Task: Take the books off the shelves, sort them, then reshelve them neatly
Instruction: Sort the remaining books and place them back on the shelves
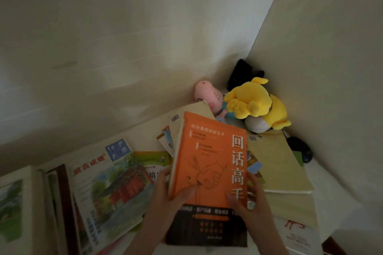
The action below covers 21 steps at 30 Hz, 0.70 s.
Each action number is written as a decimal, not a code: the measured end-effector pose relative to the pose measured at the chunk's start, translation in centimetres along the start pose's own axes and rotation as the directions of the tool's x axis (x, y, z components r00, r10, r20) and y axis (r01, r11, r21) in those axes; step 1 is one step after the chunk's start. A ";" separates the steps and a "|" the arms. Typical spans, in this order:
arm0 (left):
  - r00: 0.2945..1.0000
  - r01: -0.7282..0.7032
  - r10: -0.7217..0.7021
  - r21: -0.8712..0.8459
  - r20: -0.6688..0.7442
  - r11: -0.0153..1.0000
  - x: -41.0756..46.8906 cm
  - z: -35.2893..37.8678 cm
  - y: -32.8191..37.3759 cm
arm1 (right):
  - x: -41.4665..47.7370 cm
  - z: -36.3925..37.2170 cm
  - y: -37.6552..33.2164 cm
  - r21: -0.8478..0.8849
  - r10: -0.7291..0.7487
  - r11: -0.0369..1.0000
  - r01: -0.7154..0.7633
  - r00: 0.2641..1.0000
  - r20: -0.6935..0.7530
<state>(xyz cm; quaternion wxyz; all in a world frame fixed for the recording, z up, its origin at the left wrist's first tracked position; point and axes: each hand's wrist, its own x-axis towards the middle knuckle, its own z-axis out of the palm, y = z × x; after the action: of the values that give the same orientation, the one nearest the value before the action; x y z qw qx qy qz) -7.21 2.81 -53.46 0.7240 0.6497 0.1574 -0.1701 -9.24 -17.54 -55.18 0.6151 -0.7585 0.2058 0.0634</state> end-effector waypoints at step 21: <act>0.868 0.233 0.128 0.622 -0.479 0.748 -0.1 -13.5 -5.3 | 0.4 17.8 1.5 -0.470 0.045 0.865 0.175 0.906 0.421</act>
<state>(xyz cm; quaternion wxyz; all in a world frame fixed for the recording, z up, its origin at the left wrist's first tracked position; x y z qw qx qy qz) -9.76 15.75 -59.58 0.3760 0.8794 0.2850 -0.0641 -6.65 -0.83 -60.89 0.4302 -0.8661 0.0195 0.2539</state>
